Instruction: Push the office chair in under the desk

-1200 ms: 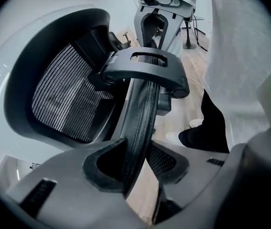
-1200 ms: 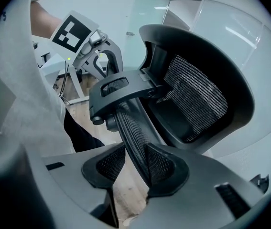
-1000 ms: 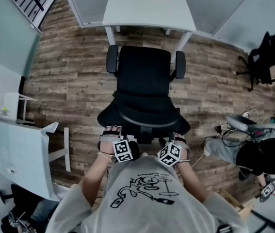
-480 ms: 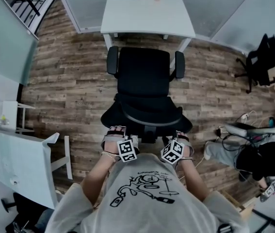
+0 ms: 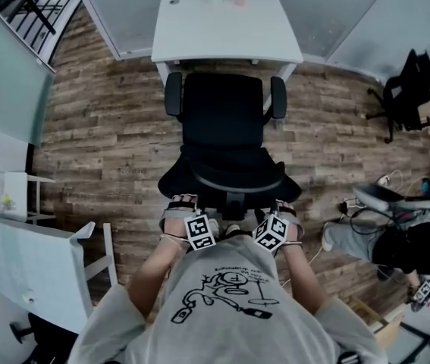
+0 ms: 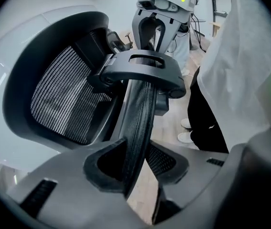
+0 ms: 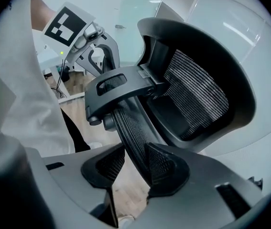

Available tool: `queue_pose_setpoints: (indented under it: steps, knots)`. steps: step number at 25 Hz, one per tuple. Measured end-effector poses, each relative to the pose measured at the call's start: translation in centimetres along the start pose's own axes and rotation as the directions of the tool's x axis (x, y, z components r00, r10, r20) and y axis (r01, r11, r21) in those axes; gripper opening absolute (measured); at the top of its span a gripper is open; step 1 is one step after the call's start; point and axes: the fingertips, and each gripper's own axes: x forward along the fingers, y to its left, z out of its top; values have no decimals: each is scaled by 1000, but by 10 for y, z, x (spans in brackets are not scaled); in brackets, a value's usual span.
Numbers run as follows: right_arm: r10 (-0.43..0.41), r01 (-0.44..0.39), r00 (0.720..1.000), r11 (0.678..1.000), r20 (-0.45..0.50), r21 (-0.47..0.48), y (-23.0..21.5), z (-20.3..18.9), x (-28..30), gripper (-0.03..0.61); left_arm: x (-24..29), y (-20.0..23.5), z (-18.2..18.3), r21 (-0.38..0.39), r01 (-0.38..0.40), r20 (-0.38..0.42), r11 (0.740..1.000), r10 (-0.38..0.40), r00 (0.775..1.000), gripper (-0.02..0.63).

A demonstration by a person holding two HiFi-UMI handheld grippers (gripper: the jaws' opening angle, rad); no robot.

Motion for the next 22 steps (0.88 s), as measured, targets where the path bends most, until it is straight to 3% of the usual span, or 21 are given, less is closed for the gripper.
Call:
queue_pose_setpoints:
  steps: [22]
  knots:
    - [-3,3,999,1000,40,22,-89,22,39,169,45,79,14,8,26,3,1000,-26,1000,130]
